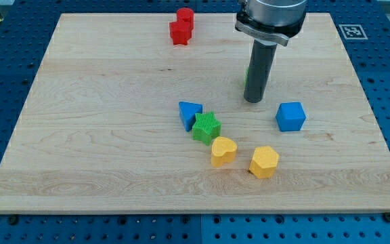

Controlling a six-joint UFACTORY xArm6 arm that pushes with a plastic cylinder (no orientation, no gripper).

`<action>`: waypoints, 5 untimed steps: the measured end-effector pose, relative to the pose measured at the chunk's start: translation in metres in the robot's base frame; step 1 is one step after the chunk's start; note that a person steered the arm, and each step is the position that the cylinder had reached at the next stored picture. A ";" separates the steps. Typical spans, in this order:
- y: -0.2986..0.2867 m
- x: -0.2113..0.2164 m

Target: Slide the green circle towards up

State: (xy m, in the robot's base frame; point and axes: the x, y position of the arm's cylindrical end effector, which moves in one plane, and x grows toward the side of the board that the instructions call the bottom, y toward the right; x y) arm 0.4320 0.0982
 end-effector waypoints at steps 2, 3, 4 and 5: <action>0.002 -0.026; 0.005 -0.042; 0.014 -0.057; 0.030 -0.076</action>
